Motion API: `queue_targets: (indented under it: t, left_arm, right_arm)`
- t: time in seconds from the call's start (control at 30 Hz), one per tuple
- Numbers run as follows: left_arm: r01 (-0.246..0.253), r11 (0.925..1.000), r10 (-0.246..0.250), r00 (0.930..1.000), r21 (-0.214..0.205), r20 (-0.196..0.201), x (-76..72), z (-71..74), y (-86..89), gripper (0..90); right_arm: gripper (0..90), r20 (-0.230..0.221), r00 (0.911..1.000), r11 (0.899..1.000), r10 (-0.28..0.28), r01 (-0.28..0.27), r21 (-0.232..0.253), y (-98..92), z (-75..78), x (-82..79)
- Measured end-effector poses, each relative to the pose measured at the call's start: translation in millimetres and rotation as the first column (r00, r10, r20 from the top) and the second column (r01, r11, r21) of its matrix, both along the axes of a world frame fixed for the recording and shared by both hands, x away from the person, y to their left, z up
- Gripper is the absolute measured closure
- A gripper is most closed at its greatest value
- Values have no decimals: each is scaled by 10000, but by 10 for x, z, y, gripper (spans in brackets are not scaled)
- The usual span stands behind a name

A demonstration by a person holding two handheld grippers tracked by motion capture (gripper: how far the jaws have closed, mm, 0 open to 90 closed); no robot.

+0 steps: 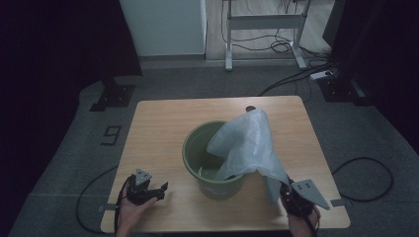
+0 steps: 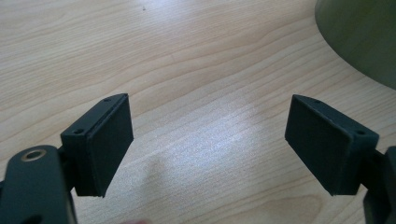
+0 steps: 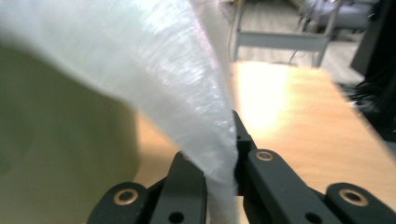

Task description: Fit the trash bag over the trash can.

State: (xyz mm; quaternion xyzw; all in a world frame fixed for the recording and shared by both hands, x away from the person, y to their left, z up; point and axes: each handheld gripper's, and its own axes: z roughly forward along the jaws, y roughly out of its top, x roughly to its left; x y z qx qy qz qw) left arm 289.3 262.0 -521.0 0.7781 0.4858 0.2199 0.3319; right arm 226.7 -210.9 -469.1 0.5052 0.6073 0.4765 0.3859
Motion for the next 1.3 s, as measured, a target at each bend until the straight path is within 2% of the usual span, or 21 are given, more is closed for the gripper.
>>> queue_targets:
  t: [0.2, 0.4, 0.6, 0.7, 0.8, 0.93, 1.0, 1.2, 1.3]
  left_arm:
    - [9, 10000, -9, 10000, -32, 77, -5, 18, -11, 152]
    - [6, 9998, -2, 9998, -187, 199, -15, 68, -13, 151]
    - [10, 9994, 6, 9989, -354, 459, -32, 147, -19, 152]
    - [88, 9995, -73, 9987, -302, 507, -37, 164, -31, 152]
    - [110, 9995, -93, 9983, -304, 567, -45, 180, -39, 152]
    - [146, 9991, -118, 9975, -405, 694, -63, 229, -40, 152]
    - [228, 9955, -163, 9973, -923, 709, -78, 289, -35, 152]
    - [335, 9919, -186, 9925, -1223, 1212, -159, 530, -91, 158]
    - [393, 9909, -226, 9914, -1286, 1289, -201, 641, -145, 165]
  right_arm:
    - [886, 1059, 9936, 9980, -392, 336, 545, -249, 393, -3]
    - [886, 2131, 9761, 9954, -415, 221, 927, -305, 825, 24]
    - [886, 3119, 9501, 9916, 95, -491, 1193, -274, 1265, 56]
    - [886, 3310, 9423, 9925, 508, -846, 885, -143, 1389, 71]
    - [886, 3243, 9396, 9891, 1098, -1354, 575, 47, 1397, 93]
    - [886, 2811, 9406, 9783, 1904, -2055, 251, 300, 1271, 147]
    - [886, 2547, 9397, 9711, 2285, -2386, 90, 414, 1187, 174]
    - [885, 1952, 9293, 9449, 3134, -3256, 332, 605, 1046, 253]
    - [884, 1869, 9257, 9392, 3287, -3413, 387, 652, 1021, 282]
